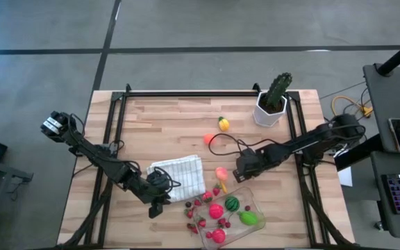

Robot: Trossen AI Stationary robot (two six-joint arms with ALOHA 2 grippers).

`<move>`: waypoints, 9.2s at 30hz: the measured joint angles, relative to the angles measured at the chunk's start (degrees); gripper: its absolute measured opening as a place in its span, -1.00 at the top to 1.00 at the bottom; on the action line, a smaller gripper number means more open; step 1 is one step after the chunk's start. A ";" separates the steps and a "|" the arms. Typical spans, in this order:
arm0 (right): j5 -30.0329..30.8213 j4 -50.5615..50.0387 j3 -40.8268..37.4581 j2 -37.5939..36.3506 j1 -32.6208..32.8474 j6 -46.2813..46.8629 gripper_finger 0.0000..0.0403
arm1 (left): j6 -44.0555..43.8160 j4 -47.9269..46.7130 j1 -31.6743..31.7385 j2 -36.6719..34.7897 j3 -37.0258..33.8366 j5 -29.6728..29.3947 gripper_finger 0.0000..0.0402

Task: Pick and placing Produce into tupperware
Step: Put the red cherry into the transparent bin, then put the strawberry into the transparent bin

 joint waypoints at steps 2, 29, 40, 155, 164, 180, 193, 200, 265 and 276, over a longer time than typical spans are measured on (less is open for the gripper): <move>0.74 -0.04 0.62 -0.94 0.00 -0.08 0.70 | 0.00 -0.01 0.00 -0.01 -0.01 -0.02 0.60; -11.00 -7.06 26.29 6.13 15.36 -10.36 0.70 | 0.02 1.57 0.09 -0.05 0.00 -3.41 0.60; -1.88 -10.73 28.98 7.24 16.63 -9.38 0.10 | 0.29 1.52 0.09 0.01 0.00 -3.16 0.60; 10.50 -27.13 27.60 -0.24 13.77 -7.79 -0.21 | 33.64 25.53 -1.31 25.10 5.48 -3.08 0.17; 10.50 -27.29 27.40 -0.24 13.77 -7.78 -0.19 | 34.98 25.53 -1.07 25.13 5.40 -3.23 0.17; 10.50 -27.50 27.38 -0.24 13.75 -7.77 -0.19 | 34.80 25.55 -0.97 25.31 4.37 -3.23 0.03; 10.50 -27.62 27.18 -0.24 13.75 -7.29 -0.20 | 37.54 25.79 -0.85 26.84 6.60 -3.41 0.03; 10.51 -27.62 27.00 -0.24 13.75 -7.28 -0.20 | 37.46 25.51 -0.81 27.46 7.00 -3.41 0.03; 10.50 -27.79 26.11 -0.24 13.77 -5.87 -0.19 | 37.54 16.46 -0.66 25.43 8.87 -4.65 0.33; 12.23 -31.07 26.11 -0.26 13.89 -5.79 -0.18 | 37.51 -1.86 -0.67 11.88 13.28 -10.67 0.34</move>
